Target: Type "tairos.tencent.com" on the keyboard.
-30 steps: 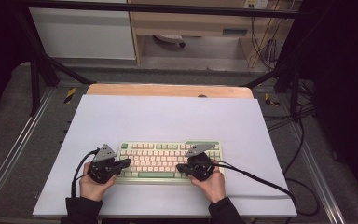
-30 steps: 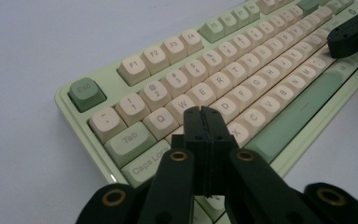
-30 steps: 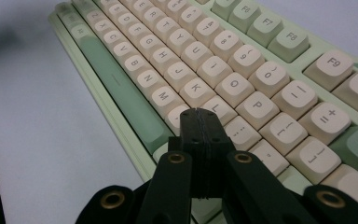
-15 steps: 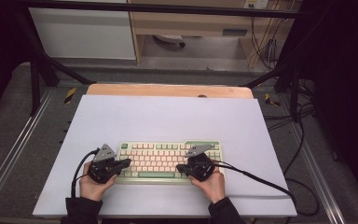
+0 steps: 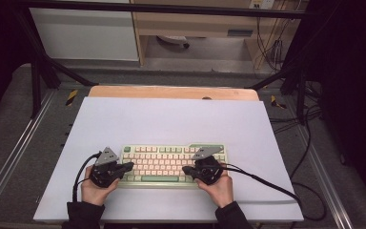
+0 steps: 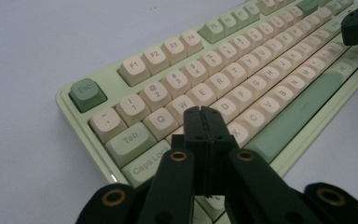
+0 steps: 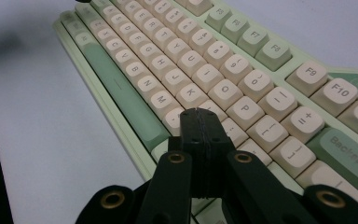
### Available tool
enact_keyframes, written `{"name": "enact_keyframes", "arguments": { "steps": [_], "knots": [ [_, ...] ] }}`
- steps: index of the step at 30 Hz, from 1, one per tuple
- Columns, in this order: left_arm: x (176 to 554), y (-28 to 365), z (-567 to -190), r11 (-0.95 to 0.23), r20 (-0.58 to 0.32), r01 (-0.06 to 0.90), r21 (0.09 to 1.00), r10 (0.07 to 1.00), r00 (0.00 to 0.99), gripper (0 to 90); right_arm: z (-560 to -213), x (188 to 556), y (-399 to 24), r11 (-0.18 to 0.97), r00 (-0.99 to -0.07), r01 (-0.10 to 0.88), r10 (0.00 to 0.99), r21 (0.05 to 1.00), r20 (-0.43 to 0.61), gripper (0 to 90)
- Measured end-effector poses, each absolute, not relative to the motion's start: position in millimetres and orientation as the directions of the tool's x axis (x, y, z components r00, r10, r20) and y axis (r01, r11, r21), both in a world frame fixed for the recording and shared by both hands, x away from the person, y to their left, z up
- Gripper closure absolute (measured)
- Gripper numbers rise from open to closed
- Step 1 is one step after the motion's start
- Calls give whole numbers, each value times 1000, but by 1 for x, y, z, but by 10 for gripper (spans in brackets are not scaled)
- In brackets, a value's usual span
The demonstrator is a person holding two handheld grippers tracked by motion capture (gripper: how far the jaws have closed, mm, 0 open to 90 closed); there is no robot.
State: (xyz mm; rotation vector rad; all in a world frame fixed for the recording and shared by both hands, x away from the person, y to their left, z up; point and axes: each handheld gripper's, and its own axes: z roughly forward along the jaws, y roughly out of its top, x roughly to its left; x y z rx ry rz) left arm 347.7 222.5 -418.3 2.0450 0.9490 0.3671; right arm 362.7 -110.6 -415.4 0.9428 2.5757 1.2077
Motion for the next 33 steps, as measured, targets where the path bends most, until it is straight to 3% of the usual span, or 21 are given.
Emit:
{"name": "enact_keyframes", "arguments": {
  "steps": [33],
  "knots": [
    [349,211,-408,-369,-67,477,798,732,678,900,-413,357,-148,431,-760,504,633,748,147,900]
  ]
}}
